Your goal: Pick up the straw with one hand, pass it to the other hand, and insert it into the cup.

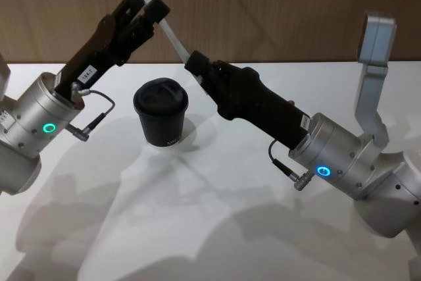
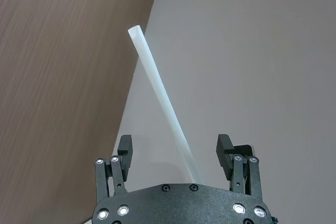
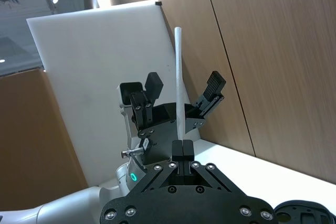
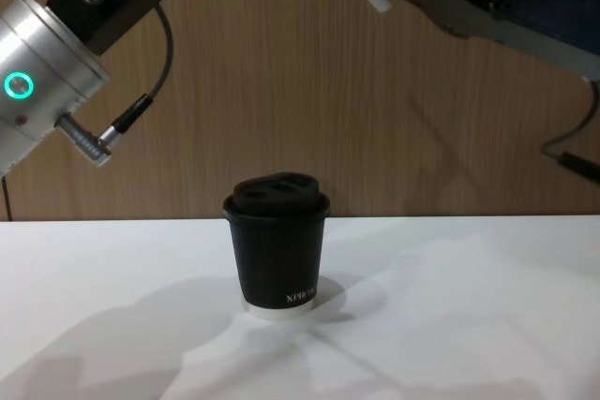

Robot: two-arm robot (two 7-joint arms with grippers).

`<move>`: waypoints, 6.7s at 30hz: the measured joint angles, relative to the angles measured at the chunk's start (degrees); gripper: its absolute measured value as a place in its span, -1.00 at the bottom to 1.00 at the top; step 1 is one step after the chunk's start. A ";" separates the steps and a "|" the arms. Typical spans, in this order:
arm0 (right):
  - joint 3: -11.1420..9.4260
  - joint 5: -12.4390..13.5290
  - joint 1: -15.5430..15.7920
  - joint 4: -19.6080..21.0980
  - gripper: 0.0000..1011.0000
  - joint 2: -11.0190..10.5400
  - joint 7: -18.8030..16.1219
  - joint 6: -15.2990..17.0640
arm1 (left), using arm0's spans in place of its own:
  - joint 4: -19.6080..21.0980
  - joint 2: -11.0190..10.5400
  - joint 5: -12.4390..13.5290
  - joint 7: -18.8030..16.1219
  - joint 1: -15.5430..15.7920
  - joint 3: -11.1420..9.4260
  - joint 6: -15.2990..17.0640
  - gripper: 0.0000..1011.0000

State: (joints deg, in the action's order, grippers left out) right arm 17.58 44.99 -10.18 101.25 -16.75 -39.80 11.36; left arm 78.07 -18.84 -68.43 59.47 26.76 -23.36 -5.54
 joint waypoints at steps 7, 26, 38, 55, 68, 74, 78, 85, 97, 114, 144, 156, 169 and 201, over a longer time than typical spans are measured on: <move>0.00 0.00 0.00 0.00 -1.00 0.00 0.00 0.00 | -0.42 0.14 -0.60 0.08 0.43 -0.19 0.02 0.98; 0.00 0.00 0.00 0.00 -1.00 0.00 0.00 0.00 | -1.07 -0.01 -1.27 -0.35 1.22 -0.76 -0.81 0.08; 0.00 0.00 0.00 0.00 -1.00 0.00 0.01 0.00 | -1.36 -0.21 -1.43 -0.64 1.65 -1.38 -1.31 -0.61; 0.00 0.00 0.00 0.00 -1.00 0.00 0.00 0.00 | -1.74 -0.65 -1.57 -1.49 1.91 -2.04 -2.08 -0.84; 0.00 0.00 -0.01 0.00 -0.50 0.00 -0.01 -0.01 | -1.48 -0.93 -1.60 -2.25 1.72 -2.14 -2.38 -0.98; 0.00 0.00 0.00 0.00 -0.10 0.00 0.00 0.00 | -0.95 -1.14 -1.50 -2.71 1.46 -2.12 -2.61 -0.99; 0.00 0.00 0.00 0.00 0.14 0.00 0.00 0.00 | -0.57 -1.35 -1.21 -3.20 1.28 -2.04 -2.79 -1.00; 0.00 0.00 0.00 0.00 0.60 0.00 0.00 0.00 | 0.36 -1.92 0.22 -4.67 0.94 -1.84 -3.46 -0.99; 0.00 0.00 0.00 0.00 0.98 0.00 0.00 0.00 | 2.69 -3.95 6.75 -10.49 0.23 -1.75 -5.76 -0.99; 0.00 0.00 0.00 0.00 0.98 0.00 0.00 0.00 | 6.17 -6.61 22.99 -24.69 -0.02 -3.44 -6.96 -0.99; 0.00 0.00 0.00 0.00 0.98 0.00 0.00 0.00 | 12.46 -8.43 39.57 -40.56 -0.28 -4.81 -0.51 -1.00; 0.00 0.00 0.00 0.00 0.98 0.00 0.00 0.00 | 13.01 -8.14 38.35 -40.49 -1.05 -3.53 0.83 -1.00; 0.00 0.00 0.00 0.00 0.98 0.00 0.00 0.00 | 11.49 -7.06 34.90 -38.29 -1.36 -2.18 2.19 -0.99; 0.00 0.00 0.00 0.00 0.98 0.00 0.00 0.00 | 13.49 -6.62 35.74 -38.57 -3.23 -0.71 4.26 -1.00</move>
State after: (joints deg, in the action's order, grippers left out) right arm 17.58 45.00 -10.18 101.25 -16.75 -39.80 11.36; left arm 91.55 -25.45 -32.69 20.89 23.53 -24.07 -1.28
